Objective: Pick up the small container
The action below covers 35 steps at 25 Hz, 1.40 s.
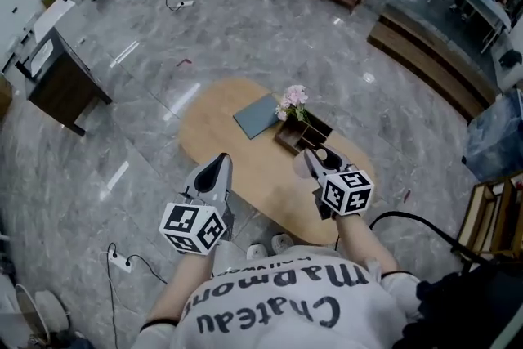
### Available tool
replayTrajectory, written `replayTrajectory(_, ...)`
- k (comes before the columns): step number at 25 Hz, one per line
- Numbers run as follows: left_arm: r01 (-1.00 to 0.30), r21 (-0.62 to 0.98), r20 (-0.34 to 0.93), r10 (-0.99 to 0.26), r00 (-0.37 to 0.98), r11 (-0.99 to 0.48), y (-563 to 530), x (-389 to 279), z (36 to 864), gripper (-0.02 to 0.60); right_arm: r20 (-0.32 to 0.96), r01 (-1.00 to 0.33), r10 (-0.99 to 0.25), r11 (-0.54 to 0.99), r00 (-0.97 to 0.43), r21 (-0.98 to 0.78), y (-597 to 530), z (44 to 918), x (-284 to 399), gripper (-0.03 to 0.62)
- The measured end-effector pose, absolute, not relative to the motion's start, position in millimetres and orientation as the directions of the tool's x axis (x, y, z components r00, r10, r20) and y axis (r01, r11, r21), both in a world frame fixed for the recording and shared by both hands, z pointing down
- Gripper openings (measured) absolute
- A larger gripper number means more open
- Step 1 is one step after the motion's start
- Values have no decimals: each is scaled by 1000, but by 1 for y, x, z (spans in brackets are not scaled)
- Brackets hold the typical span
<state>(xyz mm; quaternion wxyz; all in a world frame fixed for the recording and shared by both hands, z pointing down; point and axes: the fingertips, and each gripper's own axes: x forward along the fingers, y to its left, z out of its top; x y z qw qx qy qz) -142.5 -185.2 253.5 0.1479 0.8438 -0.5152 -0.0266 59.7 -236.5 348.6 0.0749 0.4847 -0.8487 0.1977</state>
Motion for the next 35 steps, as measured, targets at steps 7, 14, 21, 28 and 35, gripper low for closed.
replayTrajectory(7,-850,275,1,-884,467,-449,-181,-136,212,14,205,-859,-834,494,-512,-135,-226,265,65,121)
replayTrajectory(14,-866,255,-59,-900,431,-431,-177,-130,188,14,111,-891,-885,441,-452,-110,-211,212,89,121)
replayTrajectory(21,-829,274,-48,-867,496,-489,-172,-107,190,14,75,-908,-906,410,-416,-88,-184,194,109,121)
replayTrajectory(28,-791,273,-66,-831,552,-547,-165,-89,188,14,71,-925,-925,366,-374,-107,-166,195,126,121)
replayTrajectory(35,-778,288,-46,-819,572,-559,-167,-84,196,14,107,-942,-940,312,-325,-120,-160,206,139,121)
